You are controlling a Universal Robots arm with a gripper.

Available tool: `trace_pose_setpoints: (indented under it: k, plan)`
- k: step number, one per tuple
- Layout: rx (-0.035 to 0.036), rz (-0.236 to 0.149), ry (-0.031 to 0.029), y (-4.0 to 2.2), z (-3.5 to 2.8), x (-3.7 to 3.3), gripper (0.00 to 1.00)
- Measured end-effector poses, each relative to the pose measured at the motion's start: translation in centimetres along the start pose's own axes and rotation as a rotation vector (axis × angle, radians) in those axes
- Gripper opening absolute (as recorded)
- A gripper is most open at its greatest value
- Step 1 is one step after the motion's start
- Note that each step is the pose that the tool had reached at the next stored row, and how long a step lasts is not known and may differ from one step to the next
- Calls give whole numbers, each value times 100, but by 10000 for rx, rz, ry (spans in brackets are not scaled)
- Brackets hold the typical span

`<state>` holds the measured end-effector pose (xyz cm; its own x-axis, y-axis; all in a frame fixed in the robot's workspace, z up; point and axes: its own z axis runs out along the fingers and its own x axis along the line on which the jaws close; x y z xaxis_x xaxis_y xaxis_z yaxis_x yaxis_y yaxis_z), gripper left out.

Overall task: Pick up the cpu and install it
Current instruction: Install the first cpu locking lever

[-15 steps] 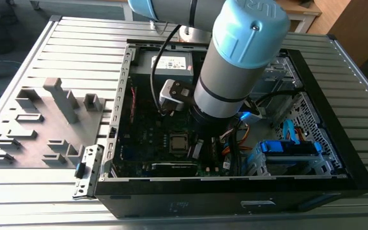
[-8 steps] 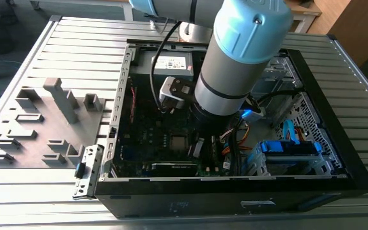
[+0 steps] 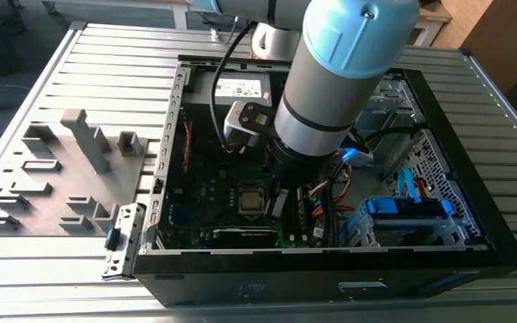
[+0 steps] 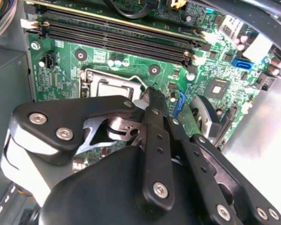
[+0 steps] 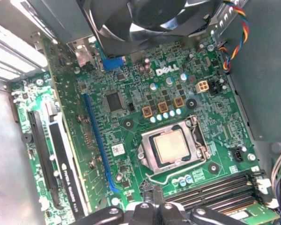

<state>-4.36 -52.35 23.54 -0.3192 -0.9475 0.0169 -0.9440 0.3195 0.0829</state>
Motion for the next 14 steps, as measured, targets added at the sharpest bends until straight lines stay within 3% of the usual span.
trace_pose_setpoints:
  k: [14]
  plan:
    - [1, 1, 5, 15, 31, 19, 11]
